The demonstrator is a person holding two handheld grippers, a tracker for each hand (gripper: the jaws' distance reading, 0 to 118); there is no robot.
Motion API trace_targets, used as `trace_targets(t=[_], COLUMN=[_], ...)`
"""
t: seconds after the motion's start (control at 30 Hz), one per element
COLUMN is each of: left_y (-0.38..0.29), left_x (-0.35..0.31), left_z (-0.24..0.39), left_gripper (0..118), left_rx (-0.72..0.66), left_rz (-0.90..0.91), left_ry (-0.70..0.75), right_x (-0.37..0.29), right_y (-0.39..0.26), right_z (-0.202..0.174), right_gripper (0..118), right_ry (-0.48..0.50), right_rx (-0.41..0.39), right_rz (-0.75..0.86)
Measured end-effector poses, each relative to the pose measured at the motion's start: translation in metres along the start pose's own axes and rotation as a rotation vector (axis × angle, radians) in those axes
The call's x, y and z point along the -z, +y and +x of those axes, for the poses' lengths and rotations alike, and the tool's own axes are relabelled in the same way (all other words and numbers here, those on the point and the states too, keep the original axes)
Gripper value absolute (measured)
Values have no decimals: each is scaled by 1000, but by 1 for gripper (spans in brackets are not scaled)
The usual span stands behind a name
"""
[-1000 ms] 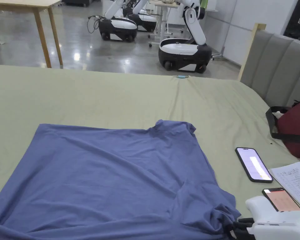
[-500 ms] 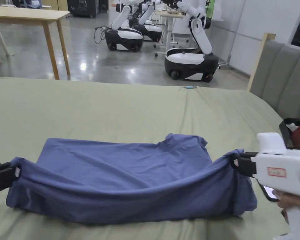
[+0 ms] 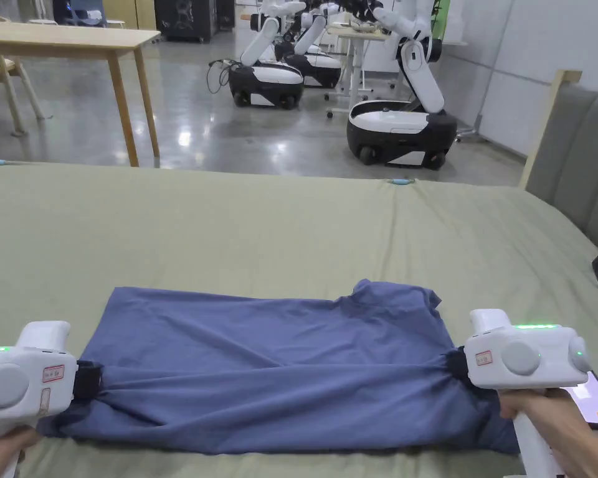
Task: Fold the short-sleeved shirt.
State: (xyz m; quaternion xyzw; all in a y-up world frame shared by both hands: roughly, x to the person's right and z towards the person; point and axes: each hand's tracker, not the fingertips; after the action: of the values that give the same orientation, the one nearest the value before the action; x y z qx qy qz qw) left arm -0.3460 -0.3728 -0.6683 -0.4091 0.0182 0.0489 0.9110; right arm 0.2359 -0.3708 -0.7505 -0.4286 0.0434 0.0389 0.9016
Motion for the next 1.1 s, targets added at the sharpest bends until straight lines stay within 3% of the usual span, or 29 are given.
trace_targets(t=[0.03,0.07,0.1,0.17,0.23,0.3,0.33,0.37,0.4,0.43,0.57,0.67,0.77,0.8,0.87,0.9,1.1], left_y=[0,-3,-7,-18,-40,-70,-86,-100,-116,-127,-146,-123,-93,-83,-65,-59,-46], left_x=[-10,-20,-35,-74,-119,-157,-173,-186,-196,-200,-204,-188,-153,-138,-106,-85,-7], left_z=[-3,-8,-13,-18,-24,-24,-25,-24,-24,-22,-20,-13,-15,-13,-14,-14,-10], left_gripper=[91,113,118,118,118,107,71,23,0,0,0,0,5,21,99,116,100], left_rx=[-2,-13,-27,-45,-24,-23,-12,0,-23,-25,-61,8,2,-18,-41,-44,28], left_rz=[0,16,56,117,169,229,245,261,273,258,266,280,290,288,213,182,-2], left_ry=[15,-21,-94,-157,-139,-103,-102,-98,-99,-78,-84,-48,-118,-113,-94,-88,38], right_x=[-15,-32,-54,-108,-166,-226,-250,-266,-289,-299,-323,-327,-326,-326,-322,-320,-312], right_y=[0,-2,-7,-20,-42,-72,-88,-103,-122,-137,-175,-182,-179,-177,-175,-175,-178], right_z=[4,8,11,12,5,-1,-4,-7,-12,-16,-27,-33,-36,-36,-37,-38,-43], right_gripper=[50,91,118,112,113,105,83,50,8,0,0,0,0,0,0,0,0], right_ry=[32,59,105,131,75,95,130,148,156,142,138,141,140,144,151,155,129], right_rx=[19,33,38,33,28,33,52,63,72,88,119,125,120,121,129,132,113], right_rz=[41,79,114,254,338,409,438,449,475,497,481,465,462,464,467,466,430])
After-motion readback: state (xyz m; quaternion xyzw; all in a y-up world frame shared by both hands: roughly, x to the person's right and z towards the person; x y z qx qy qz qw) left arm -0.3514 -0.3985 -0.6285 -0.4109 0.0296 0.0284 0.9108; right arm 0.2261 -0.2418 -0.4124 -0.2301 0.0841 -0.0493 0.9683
